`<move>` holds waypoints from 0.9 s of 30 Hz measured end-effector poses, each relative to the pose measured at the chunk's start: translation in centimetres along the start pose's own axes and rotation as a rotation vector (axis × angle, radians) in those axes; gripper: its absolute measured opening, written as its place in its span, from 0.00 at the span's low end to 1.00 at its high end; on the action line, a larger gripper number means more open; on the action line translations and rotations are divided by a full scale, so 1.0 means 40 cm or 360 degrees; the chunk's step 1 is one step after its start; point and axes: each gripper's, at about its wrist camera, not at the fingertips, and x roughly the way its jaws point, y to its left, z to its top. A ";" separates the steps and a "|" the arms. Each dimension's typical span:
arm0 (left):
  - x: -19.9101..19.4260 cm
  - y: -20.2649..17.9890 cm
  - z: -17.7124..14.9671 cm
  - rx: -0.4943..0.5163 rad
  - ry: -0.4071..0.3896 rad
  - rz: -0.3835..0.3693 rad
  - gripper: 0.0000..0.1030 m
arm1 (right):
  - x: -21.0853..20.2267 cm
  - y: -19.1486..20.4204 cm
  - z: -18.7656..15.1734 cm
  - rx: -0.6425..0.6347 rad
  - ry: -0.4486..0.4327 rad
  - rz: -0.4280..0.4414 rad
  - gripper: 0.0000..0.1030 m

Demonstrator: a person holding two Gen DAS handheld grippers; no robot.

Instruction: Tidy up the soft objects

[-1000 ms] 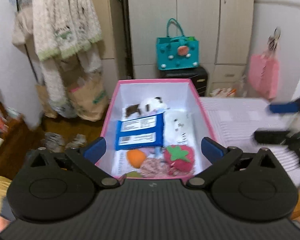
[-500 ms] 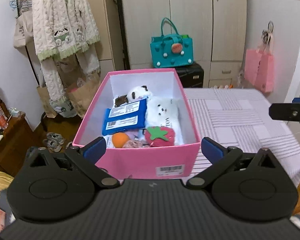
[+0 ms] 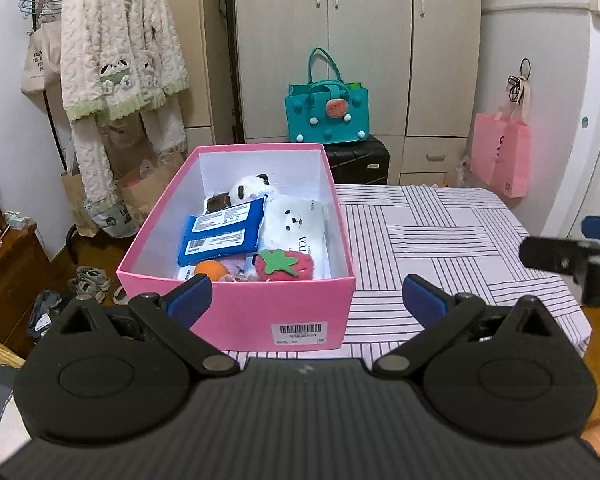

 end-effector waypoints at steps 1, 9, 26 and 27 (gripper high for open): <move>-0.001 0.001 -0.002 -0.0002 0.0001 0.0004 1.00 | -0.006 0.000 -0.005 -0.0001 -0.0012 -0.0005 1.00; -0.005 -0.002 -0.007 0.0000 0.0009 0.0032 1.00 | -0.028 0.017 -0.018 -0.0087 -0.0020 -0.0111 1.00; 0.001 -0.018 -0.027 0.0021 0.0023 0.0068 1.00 | -0.015 0.001 -0.048 -0.0031 0.0002 -0.0222 1.00; 0.001 -0.019 -0.029 0.0021 0.0021 0.0065 1.00 | -0.014 0.002 -0.050 -0.0033 0.0002 -0.0225 1.00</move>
